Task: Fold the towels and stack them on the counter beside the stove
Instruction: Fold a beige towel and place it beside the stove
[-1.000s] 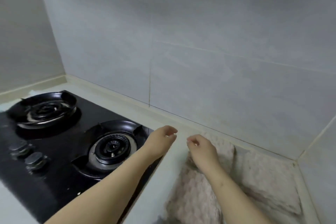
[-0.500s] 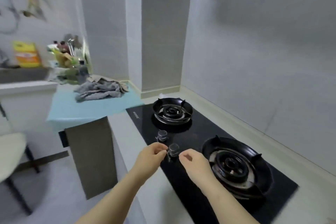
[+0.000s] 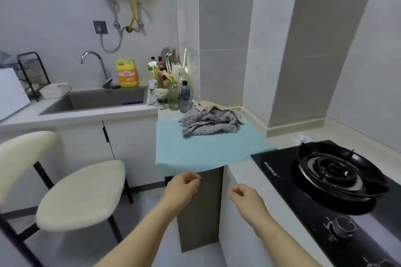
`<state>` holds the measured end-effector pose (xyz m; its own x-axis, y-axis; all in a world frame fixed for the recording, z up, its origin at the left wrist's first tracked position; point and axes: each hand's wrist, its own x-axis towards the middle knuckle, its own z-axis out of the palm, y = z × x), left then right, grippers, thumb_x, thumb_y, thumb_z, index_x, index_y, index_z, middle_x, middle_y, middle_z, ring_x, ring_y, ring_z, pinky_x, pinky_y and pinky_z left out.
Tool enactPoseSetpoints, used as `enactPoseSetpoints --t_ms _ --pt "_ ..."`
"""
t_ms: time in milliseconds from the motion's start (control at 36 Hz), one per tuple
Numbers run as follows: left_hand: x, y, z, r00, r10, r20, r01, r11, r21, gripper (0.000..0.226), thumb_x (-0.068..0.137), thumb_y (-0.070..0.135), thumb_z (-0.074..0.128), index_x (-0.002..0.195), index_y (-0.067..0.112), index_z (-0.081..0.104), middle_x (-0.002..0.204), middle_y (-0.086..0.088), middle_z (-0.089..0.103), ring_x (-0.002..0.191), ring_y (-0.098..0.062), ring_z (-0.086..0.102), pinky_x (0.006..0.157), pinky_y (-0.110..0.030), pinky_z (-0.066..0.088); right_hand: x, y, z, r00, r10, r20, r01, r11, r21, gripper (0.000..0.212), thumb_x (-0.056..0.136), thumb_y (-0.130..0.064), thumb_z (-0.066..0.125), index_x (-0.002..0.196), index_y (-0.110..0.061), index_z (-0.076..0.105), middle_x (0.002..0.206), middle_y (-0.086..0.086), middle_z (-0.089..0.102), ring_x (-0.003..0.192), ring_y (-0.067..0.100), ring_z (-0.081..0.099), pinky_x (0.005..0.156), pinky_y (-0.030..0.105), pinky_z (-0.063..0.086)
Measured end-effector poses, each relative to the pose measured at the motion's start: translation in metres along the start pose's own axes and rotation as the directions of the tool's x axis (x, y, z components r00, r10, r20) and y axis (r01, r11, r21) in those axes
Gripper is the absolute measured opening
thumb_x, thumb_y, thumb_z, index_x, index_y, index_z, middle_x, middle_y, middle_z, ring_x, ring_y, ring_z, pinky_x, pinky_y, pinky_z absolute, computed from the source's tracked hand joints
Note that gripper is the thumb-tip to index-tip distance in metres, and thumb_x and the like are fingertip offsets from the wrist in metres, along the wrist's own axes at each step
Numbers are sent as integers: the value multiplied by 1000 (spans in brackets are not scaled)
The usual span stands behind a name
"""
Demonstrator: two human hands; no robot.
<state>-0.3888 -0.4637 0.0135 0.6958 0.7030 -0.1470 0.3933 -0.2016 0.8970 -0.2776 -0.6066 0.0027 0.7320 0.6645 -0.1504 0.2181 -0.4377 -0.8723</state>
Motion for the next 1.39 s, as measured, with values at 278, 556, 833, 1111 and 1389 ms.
enactPoseSetpoints --t_ms 278,556,833,1111,1389 --pt "117 -14 -30 997 -57 -54 55 998 -34 16 96 18 46 105 20 59 102 0 62 94 -15 60 64 -18 43 128 -19 26 999 42 32 -41 999 -28 13 96 -17 46 102 -17 58 104 -4 58 95 10 52 74 19 38" --pt "240 2 -34 993 -44 -108 51 997 61 16 94 19 45 102 26 57 104 5 60 98 -14 60 66 -20 42 264 -26 29 999 17 29 -16 999 -49 11 94 -16 48 100 -19 57 105 -2 59 94 11 51 67 18 36" --pt "314 2 -27 990 -63 -123 77 991 109 16 91 13 48 96 25 57 99 6 59 91 -14 54 77 -21 38 338 -22 29 998 52 -39 -57 992 -112 28 93 -13 48 120 -14 54 129 4 51 113 20 51 81 21 33" --pt "380 34 -21 989 -34 -146 43 997 58 28 92 12 48 118 17 56 107 3 55 94 -18 58 76 -27 50 408 -69 6 948 -225 -224 165 952 -259 27 93 -18 50 118 -16 57 125 0 51 110 19 51 85 25 37" --pt "438 71 -19 995 31 -93 -18 991 129 30 93 13 46 122 21 52 105 0 54 96 -19 52 80 -30 45 458 -84 -9 977 -210 -45 157 842 -516 48 92 -24 46 138 -35 37 151 -6 26 135 22 21 112 38 22"
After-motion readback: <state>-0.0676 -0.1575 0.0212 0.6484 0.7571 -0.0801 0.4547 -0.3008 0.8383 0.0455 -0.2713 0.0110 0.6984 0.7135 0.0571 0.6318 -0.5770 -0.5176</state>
